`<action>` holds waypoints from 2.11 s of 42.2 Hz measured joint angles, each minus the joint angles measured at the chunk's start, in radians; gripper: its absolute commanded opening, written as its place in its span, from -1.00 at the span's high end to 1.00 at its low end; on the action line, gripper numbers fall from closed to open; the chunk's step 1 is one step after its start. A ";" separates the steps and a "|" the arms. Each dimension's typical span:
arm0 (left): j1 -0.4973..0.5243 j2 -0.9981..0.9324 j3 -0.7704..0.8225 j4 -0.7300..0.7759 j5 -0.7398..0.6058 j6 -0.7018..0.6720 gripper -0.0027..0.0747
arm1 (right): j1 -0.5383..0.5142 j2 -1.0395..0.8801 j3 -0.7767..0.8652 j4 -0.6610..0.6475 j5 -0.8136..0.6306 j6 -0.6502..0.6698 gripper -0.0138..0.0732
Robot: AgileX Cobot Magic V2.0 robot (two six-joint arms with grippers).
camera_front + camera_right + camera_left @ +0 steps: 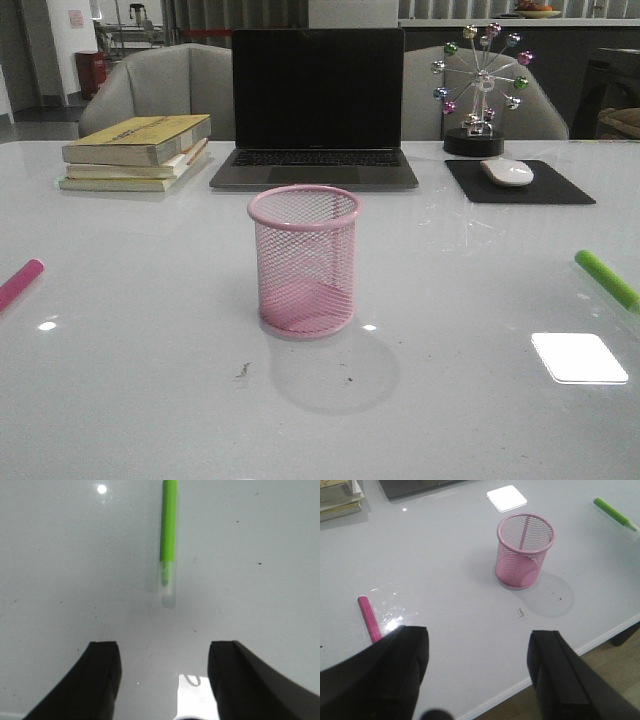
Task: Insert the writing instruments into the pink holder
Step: 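Lower the right gripper onto the green highlighter and grasp it, then lift the green highlighter and carry it over the pink holder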
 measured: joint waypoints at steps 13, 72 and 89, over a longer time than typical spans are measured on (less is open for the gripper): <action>-0.002 0.000 0.000 0.000 0.000 0.000 -0.10 | 0.000 0.428 -0.255 0.000 -0.010 0.000 -0.47; -0.002 0.000 0.000 0.000 -0.002 0.000 0.06 | 0.030 0.737 -0.638 -0.007 0.083 0.000 0.22; -0.002 0.000 0.000 0.000 -0.002 0.000 0.06 | 0.327 0.225 -0.159 0.024 -0.572 0.000 0.22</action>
